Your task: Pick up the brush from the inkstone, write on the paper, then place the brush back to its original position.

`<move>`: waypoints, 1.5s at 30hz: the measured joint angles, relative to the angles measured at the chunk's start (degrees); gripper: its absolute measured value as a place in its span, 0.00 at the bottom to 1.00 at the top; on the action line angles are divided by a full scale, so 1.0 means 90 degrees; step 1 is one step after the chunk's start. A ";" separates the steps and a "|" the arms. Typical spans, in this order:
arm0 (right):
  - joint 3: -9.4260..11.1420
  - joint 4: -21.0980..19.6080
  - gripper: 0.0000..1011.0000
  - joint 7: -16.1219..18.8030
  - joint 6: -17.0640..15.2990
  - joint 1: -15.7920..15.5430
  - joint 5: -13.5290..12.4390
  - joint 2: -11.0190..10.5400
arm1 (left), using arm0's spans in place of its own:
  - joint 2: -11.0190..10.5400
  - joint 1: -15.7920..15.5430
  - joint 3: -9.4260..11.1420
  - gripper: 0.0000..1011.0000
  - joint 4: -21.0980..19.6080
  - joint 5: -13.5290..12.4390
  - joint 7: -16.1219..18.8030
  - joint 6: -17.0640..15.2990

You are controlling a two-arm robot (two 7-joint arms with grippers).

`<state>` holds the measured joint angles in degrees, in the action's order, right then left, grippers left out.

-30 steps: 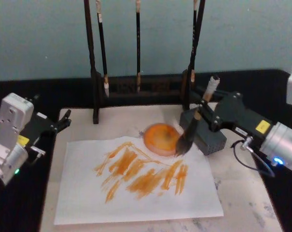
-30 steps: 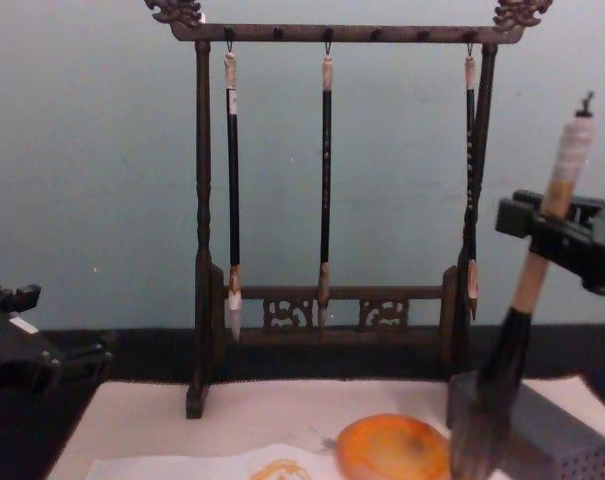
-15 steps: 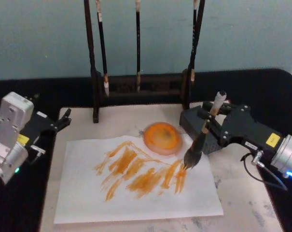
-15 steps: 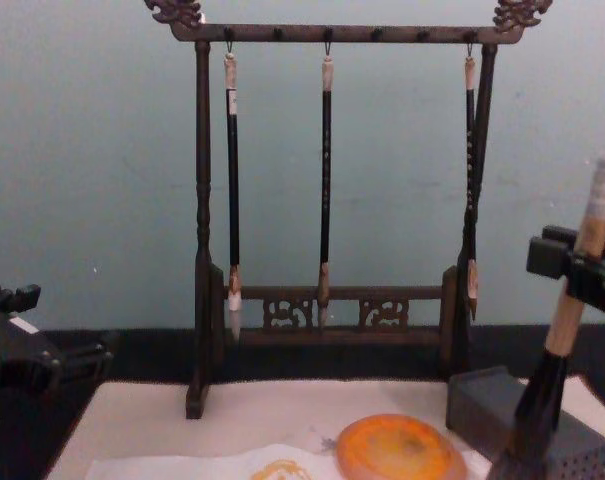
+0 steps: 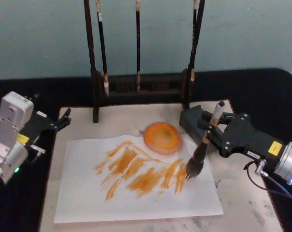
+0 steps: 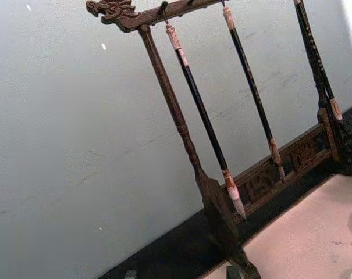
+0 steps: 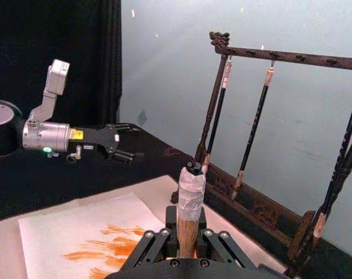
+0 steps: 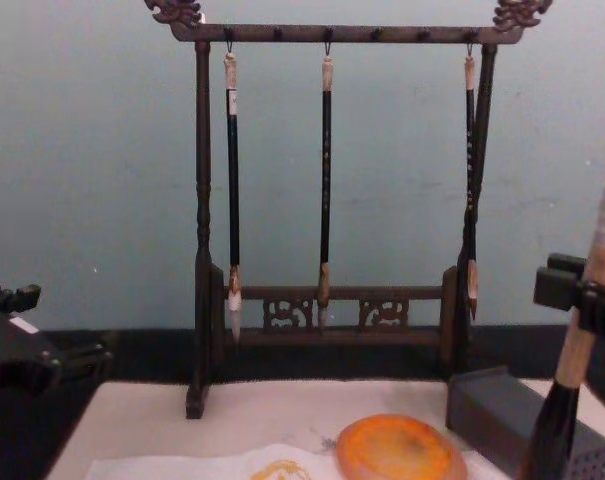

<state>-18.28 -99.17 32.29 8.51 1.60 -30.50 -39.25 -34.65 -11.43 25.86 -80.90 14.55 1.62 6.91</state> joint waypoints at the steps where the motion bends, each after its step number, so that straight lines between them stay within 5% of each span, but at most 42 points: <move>1: 0.0033 -0.0017 0.16 0.0021 -0.0010 -0.0027 0.0005 0.0000 | 0.0000 0.0000 0.0000 0.99 0.0000 0.0000 0.0000 0.0000; 16: 0.0184 -0.0122 0.16 0.0218 -0.0072 -0.0199 0.0005 -0.0012 | 0.0000 0.0000 0.0000 0.99 0.0000 0.0000 0.0000 0.0000; 45: 0.0063 0.0171 0.16 0.0137 -0.0118 0.0051 0.0372 0.0182 | 0.0000 0.0000 0.0000 0.99 0.0000 0.0000 0.0000 0.0000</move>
<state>-17.72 -97.64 33.53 7.45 2.05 -27.15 -37.62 -34.65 -11.43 25.86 -80.90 14.55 1.62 6.91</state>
